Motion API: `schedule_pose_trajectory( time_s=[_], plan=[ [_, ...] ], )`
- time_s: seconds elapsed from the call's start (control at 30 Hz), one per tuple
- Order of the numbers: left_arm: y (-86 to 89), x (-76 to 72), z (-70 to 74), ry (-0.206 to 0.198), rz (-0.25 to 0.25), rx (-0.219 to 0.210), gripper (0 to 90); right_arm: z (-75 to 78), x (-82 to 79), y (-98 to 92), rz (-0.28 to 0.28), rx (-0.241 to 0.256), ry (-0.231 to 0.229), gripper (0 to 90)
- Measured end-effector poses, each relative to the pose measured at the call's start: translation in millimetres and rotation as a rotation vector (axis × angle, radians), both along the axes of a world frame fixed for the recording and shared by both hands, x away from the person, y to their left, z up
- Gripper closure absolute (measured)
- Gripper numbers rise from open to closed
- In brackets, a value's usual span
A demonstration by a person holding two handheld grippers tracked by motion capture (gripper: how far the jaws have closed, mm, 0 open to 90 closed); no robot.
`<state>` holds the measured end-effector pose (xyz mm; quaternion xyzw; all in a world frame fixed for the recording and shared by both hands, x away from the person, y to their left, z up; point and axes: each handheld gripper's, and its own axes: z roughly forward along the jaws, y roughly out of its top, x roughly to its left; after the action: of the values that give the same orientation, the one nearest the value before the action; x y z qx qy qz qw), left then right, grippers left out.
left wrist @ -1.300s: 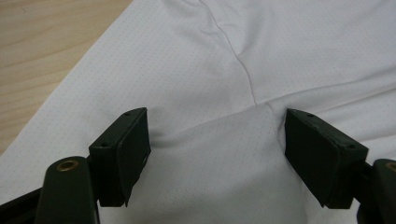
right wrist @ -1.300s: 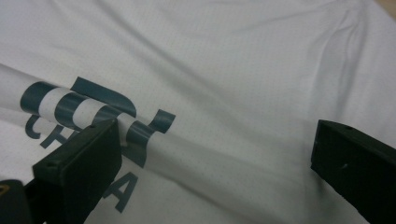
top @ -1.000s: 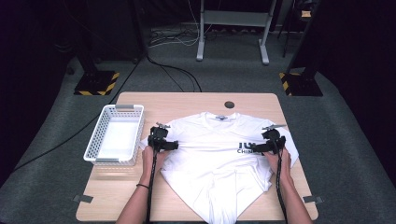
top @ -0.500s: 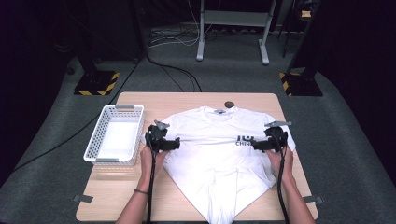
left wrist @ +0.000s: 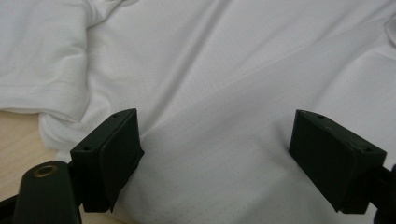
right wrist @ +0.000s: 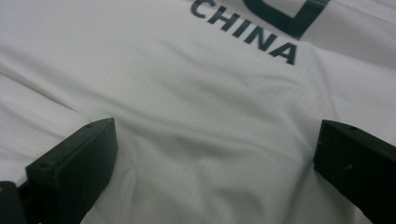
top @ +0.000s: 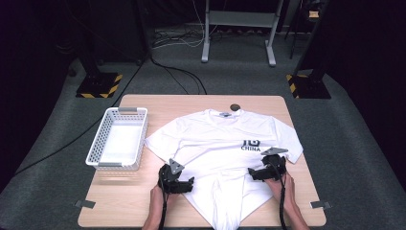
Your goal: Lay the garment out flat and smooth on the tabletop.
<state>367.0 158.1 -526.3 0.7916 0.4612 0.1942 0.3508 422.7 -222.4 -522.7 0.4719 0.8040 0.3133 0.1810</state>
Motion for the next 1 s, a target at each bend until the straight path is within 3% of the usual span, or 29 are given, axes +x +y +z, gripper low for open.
schedule_pose_trajectory(
  time_s=[0.1, 0.17, 0.2, 0.27, 0.33, 0.4, 0.5, 0.53, 0.63, 0.8, 0.9, 1.0],
  plan=[
    [2.1, 5.1, 5.1, 0.011, 0.015, 0.005, 15.9, -0.1, 4.5, -4.5, 0.009, 0.002, -0.003, 0.0],
    [1.3, 1.7, 13.0, -0.025, 0.015, -0.009, 14.4, 4.7, 7.4, -2.5, 0.005, -0.025, 0.028, 0.0],
    [-0.8, -1.1, 15.3, -0.040, 0.007, -0.012, 14.7, 10.6, 4.6, -1.5, -0.010, -0.031, 0.007, 0.0],
    [-5.9, -4.4, 13.0, -0.029, -0.013, 0.018, 14.6, 24.0, -8.1, 3.4, -0.005, 0.038, -0.035, 0.0],
    [-8.1, -3.8, 6.6, -0.018, -0.013, 0.033, 14.3, 27.1, -19.3, 16.1, 0.020, 0.032, -0.021, 0.0],
    [-7.3, -1.6, 2.7, -0.011, -0.013, 0.045, 14.4, 20.0, -27.9, 28.7, 0.050, 0.018, 0.003, 0.0],
    [-3.1, 0.8, -1.2, -0.017, -0.014, 0.011, 13.6, 2.3, -29.5, 36.6, 0.051, -0.009, 0.037, 0.0],
    [-3.0, 0.8, -1.3, -0.020, -0.018, 0.013, 13.5, 0.0, -30.8, 35.0, 0.043, 0.019, 0.009, 0.0],
    [-3.5, 0.7, -1.6, -0.021, -0.017, 0.010, 13.5, -2.2, -33.6, 33.7, 0.037, 0.026, -0.017, 0.0],
    [-3.0, 0.9, -1.5, -0.018, -0.019, 0.012, 13.5, -2.4, -34.7, 33.3, 0.032, 0.033, -0.022, 0.3],
    [-3.0, 0.8, -1.4, -0.018, -0.018, 0.013, 13.5, 5.4, -36.1, 32.7, 0.017, 0.067, -0.015, 8.2],
    [-3.5, 1.5, -1.5, -0.019, -0.008, 0.010, 13.5, 24.5, -47.3, 47.4, 0.065, 0.078, -0.046, 17.1]
  ],
)
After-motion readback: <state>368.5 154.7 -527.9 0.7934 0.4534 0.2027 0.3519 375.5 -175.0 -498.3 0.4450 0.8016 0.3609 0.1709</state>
